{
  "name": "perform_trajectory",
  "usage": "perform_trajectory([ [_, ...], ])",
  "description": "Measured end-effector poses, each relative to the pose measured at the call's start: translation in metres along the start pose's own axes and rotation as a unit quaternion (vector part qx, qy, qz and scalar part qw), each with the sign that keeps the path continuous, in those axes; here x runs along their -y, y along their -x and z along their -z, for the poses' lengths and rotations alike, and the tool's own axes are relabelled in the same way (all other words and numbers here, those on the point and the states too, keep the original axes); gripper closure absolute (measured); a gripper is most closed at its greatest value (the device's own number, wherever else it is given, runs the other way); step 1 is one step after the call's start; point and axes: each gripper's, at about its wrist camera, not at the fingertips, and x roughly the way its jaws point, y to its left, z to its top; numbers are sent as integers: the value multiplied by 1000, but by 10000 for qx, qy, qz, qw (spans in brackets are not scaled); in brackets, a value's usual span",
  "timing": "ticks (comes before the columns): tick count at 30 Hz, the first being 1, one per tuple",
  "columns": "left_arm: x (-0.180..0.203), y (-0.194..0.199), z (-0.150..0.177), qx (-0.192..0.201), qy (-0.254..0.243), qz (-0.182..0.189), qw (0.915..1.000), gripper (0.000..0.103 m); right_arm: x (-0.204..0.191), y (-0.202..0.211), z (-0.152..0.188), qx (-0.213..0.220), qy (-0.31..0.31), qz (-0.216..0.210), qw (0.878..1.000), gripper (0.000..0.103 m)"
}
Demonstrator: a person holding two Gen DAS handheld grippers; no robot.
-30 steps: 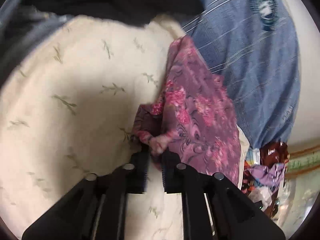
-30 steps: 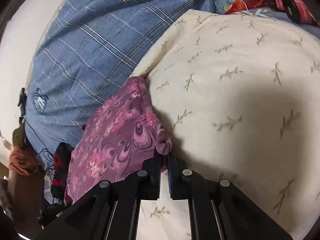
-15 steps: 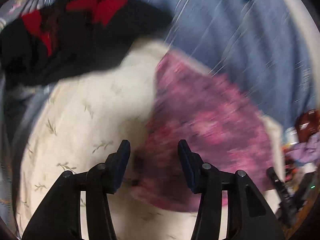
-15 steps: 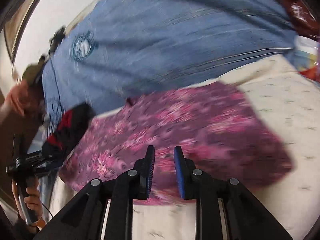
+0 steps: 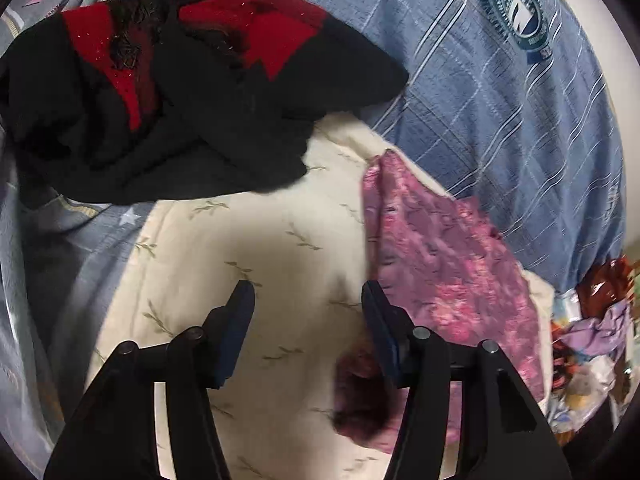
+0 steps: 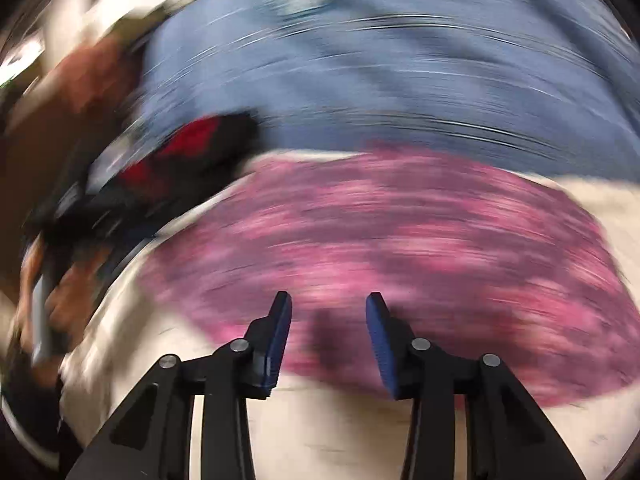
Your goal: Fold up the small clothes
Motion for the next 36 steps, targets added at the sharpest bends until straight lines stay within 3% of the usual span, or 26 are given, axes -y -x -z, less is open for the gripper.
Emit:
perform_trajectory([
  [2,-3,-7,-5,-116,-94,-230,9996,49,-36,-16,-5,-94,492,-257,9984,62],
  [5,-12,-2,-9,-73,-124,-212,9997,49,-71,-42,-17,-129,798,-449,9957,62],
  [8,-24,4,-13,-71,70,-5,9999,49,-78,-68,-25,-264,633,-631,9956,61],
  [10,-29,5,-14,-93,92,92,9999,49,-83,-87,-16,-699,598,-1010,9906,60],
  [12,-29,5,-15,-87,85,77,9999,49,-84,-82,-9,-604,776,-961,9905,60],
  [14,-26,2,-15,-167,43,110,9998,49,-79,-74,-10,-604,565,-1008,9915,64],
  [18,-7,-9,-15,-352,-26,369,9987,46,-81,-52,-3,-302,928,-293,9948,61],
  [20,9,-18,-21,-473,-155,510,9975,37,-91,-49,6,-269,1262,-30,9916,60],
  [23,32,-39,-36,-799,-430,531,9945,37,-103,-47,16,-166,1771,291,9836,58],
  [29,76,-82,-57,-1539,-1227,321,9799,33,-128,-54,27,-71,2483,954,9639,53],
  [34,95,-96,-61,-1803,-1718,208,9683,32,-131,-71,19,-56,2526,1133,9609,53],
  [35,97,-97,-61,-1810,-1782,192,9670,34,-127,-76,15,-50,2505,1164,9611,53],
  [36,99,-97,-62,-1788,-1845,191,9663,61,-122,-84,10,-59,2477,1175,9617,55],
])
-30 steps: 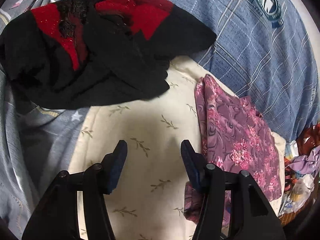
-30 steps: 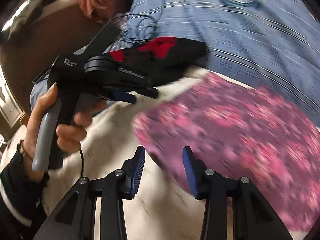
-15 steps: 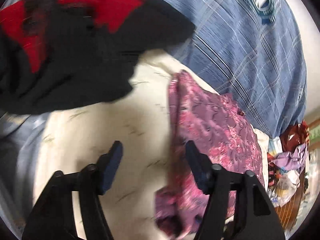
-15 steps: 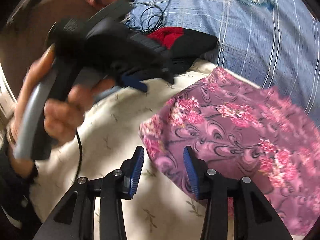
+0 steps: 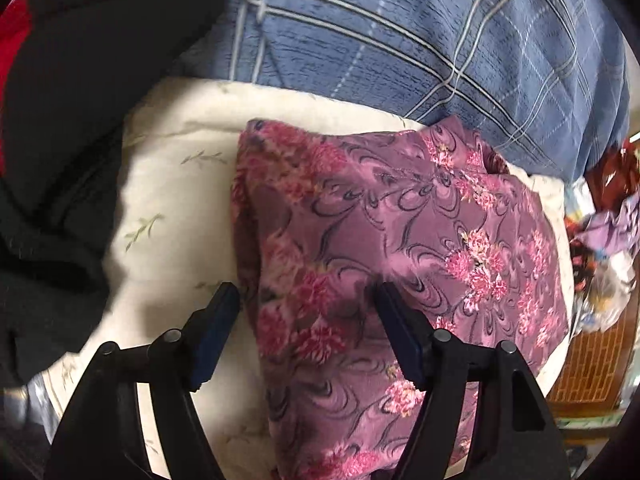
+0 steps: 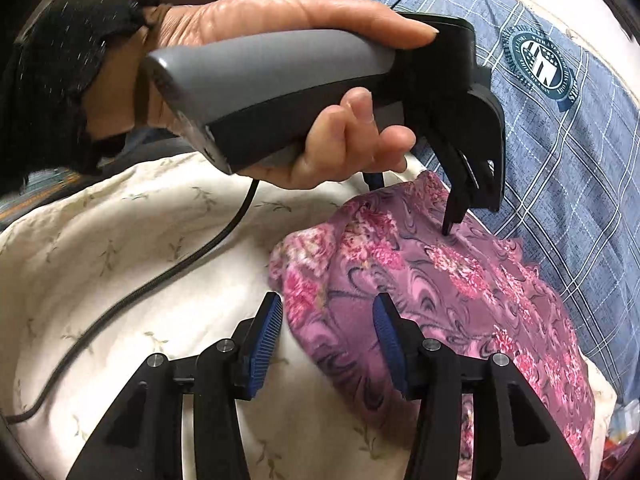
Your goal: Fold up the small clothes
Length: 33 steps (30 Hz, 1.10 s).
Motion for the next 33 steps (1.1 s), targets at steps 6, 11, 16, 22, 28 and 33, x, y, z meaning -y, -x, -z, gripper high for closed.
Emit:
perform_trajectory([
  [6,12,24,0,209,34,112,9997,96,32,1,-5,246,-607,-412,9970,95],
  [11,50,66,-2,600,-76,487,9970,96,77,34,5,758,-1633,-618,9817,95],
  [16,120,73,-9,699,-581,435,9949,96,127,72,36,1113,-2708,-755,9532,96],
  [22,194,15,-6,244,-1029,216,9942,96,180,83,104,984,-3913,-856,9110,96],
  [28,234,-47,13,59,-1258,-1017,9868,84,204,64,170,552,-4845,-1310,8632,90],
  [33,262,-11,36,796,-1673,-1671,9684,37,213,82,188,764,-4755,-1447,8644,83],
])
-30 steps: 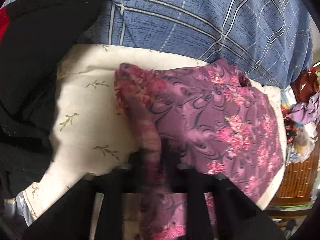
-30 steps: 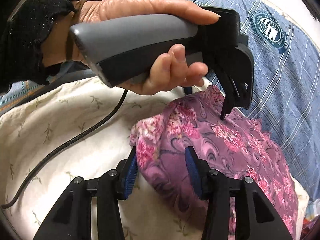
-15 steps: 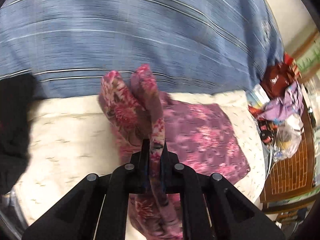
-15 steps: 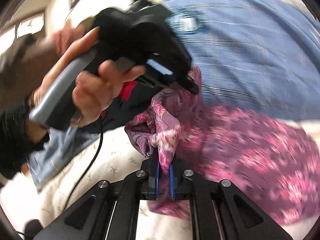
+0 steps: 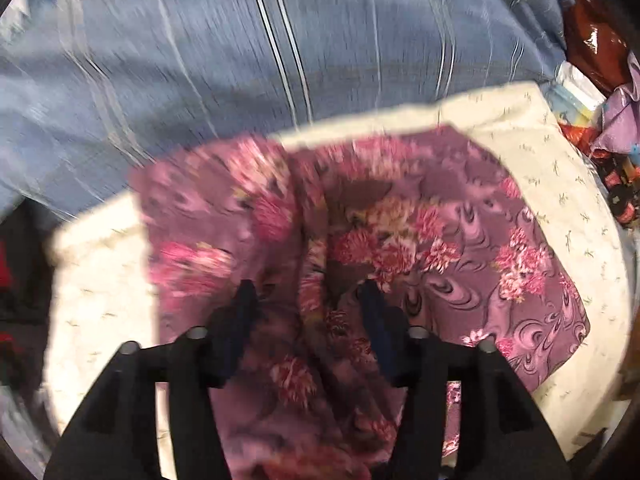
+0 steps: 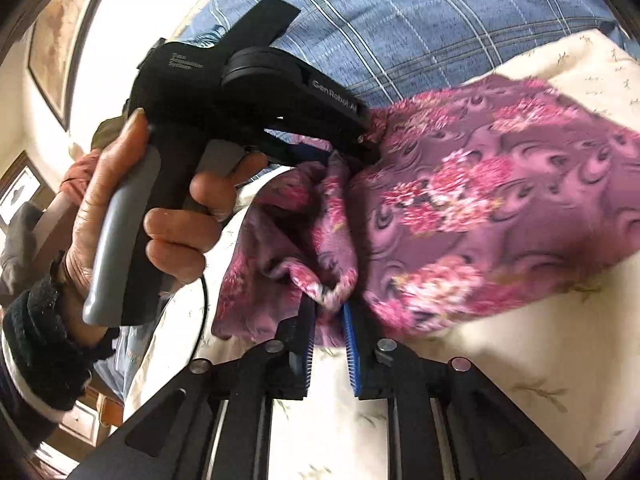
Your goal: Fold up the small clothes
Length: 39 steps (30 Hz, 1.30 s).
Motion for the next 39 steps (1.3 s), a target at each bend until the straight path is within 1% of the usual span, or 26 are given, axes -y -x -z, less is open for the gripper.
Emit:
perform_trajectory([
  [1,2,14,3,258,-72,-297,9992,33,0,6,1,62,53,-11,10000,81],
  [2,3,25,5,478,-119,-498,9975,30,1,11,1,130,84,-31,9999,76],
  [3,4,32,7,602,-142,-589,9963,30,1,17,-1,211,107,-29,9997,73],
  [4,3,41,8,731,-174,-731,9945,29,2,21,-1,273,119,1,9996,68],
  [9,-6,57,5,759,-187,-969,9922,29,4,28,-9,376,97,-78,9992,65],
  [11,1,53,3,737,-176,-1037,9917,29,1,27,-12,393,183,-114,9990,58],
  [12,-2,54,2,720,-158,-1066,9916,29,1,25,-15,398,201,-116,9989,56],
  [13,-1,52,1,699,-151,-1077,9916,29,1,23,-16,387,193,-109,9990,52],
  [16,-1,44,-3,637,-150,-1143,9913,29,2,14,-25,286,106,-152,9994,50],
  [18,-8,38,-11,487,-123,-1039,9933,29,0,11,-29,218,100,-142,9996,47],
  [19,-17,33,-19,284,-5,-854,9959,29,0,7,-32,159,84,-133,9997,43],
  [20,-24,28,-26,109,135,-665,9976,29,2,1,-37,101,20,-159,9998,41],
  [22,-38,18,-38,-313,447,-189,9983,29,4,-7,-38,62,-100,-261,9996,41],
  [24,-40,8,-45,-604,533,-25,9967,29,7,-14,-35,47,-204,-398,9990,40],
  [26,-36,0,-48,-751,480,-43,9960,28,7,-19,-32,42,-215,-495,9985,36],
  [28,-25,-14,-48,-1069,313,-37,9938,27,6,-22,-31,30,-174,-539,9984,36],
  [30,-16,-23,-46,-1267,209,-76,9917,27,4,-24,-32,59,-141,-637,9979,35],
  [34,1,-40,-38,-1392,67,-129,9902,27,-5,-28,-30,109,128,-632,9979,35],
  [39,0,-57,-28,-1632,55,-307,9861,27,-16,-35,-27,57,374,-738,9966,35],
])
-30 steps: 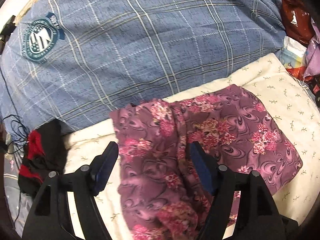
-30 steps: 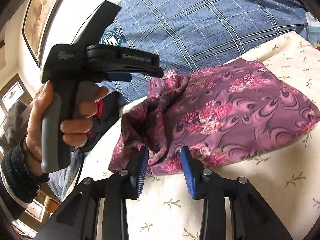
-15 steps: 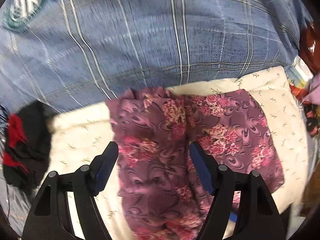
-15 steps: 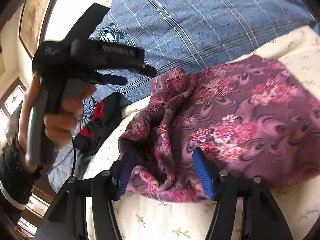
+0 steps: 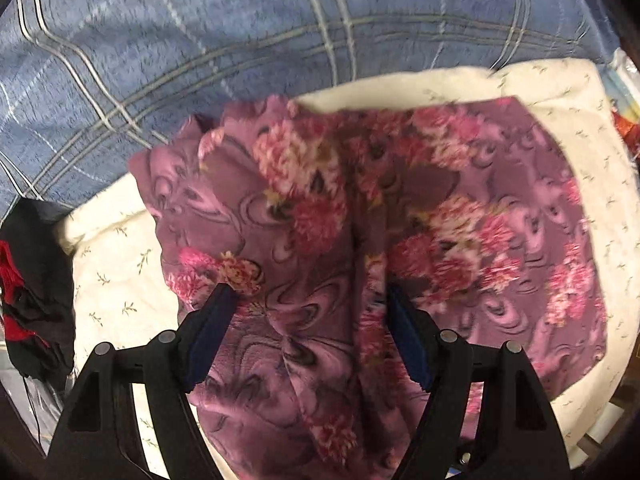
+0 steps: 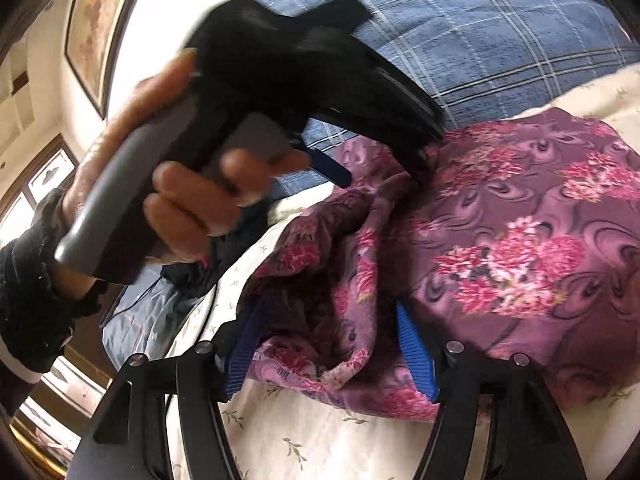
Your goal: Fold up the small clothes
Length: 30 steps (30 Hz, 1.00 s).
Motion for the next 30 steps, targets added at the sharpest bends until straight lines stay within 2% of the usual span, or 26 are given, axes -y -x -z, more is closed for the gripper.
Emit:
perform_trajectory([
  [2,-3,-2,3,31,25,-74,10000,28,-2,-2,0,4,39,-5,10000,35],
  [4,-10,-1,7,98,173,-1,9998,41,-3,-5,0,33,126,163,9998,37],
  [6,-16,2,11,152,365,195,9990,68,-4,-8,2,15,176,260,9995,49],
  [8,-21,9,17,239,577,481,9969,86,-2,-12,1,-72,135,157,9998,98],
  [10,-19,22,25,472,635,432,9959,88,5,-9,-1,-7,-72,71,9999,98],
  [14,-8,57,36,972,644,449,9922,90,22,17,-9,346,-796,-448,9952,99],
  [18,18,82,39,1185,593,877,9873,90,43,55,-15,793,-1337,-627,9859,99],
  [21,56,83,35,1204,347,1041,9866,90,70,85,-12,1042,-1759,-518,9775,99],
  [24,93,69,25,1107,135,1075,9879,90,100,109,-4,1177,-2220,-324,9674,99],
  [27,110,40,15,838,121,1022,9912,89,126,122,4,1169,-2669,-142,9565,99],
  [30,112,34,12,826,154,933,9921,86,135,119,7,1002,-2822,-13,9541,99],
])
